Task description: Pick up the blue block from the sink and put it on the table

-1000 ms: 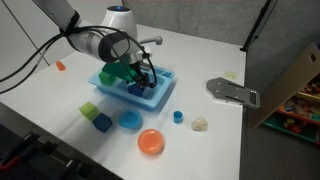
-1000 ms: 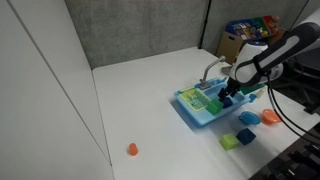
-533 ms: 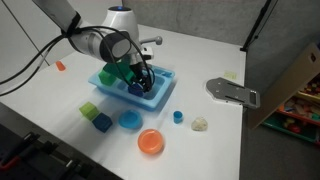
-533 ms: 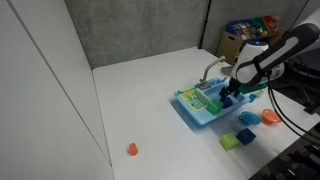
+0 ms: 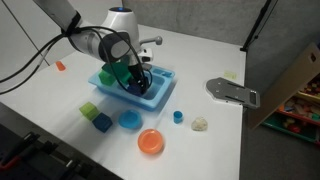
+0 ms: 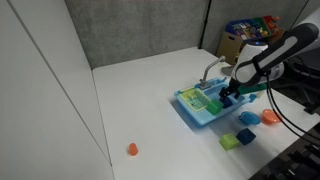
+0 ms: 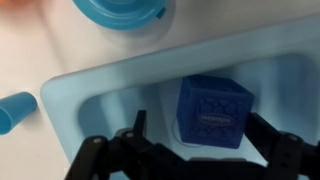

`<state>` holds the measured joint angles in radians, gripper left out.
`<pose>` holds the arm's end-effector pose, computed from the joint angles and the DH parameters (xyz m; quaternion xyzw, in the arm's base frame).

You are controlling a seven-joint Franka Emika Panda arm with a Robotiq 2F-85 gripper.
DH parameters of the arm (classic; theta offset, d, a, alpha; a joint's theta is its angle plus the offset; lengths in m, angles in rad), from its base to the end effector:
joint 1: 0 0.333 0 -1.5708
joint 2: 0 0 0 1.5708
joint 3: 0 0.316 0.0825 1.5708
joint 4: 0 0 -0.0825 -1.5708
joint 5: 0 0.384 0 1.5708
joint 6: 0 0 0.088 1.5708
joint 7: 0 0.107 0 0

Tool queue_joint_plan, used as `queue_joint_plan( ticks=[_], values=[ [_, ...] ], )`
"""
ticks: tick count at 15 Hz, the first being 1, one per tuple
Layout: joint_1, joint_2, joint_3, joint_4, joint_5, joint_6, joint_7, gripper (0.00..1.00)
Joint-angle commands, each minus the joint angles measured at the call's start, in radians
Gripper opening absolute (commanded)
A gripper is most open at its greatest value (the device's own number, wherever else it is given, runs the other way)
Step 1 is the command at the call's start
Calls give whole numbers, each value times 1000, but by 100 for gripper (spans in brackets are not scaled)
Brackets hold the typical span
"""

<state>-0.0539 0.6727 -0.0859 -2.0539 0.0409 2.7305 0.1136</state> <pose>0.5746 -0.0838 0.1054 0.9906 -0.1356 0.0033 0.0185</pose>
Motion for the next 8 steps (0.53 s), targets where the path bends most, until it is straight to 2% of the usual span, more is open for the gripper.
queue_joint_plan(
  ticks=[1,8],
  values=[
    [-34,8,37,6,45,-8,-18,100],
    [-52,-24,63,-16,77,-2,-27,100]
  ],
)
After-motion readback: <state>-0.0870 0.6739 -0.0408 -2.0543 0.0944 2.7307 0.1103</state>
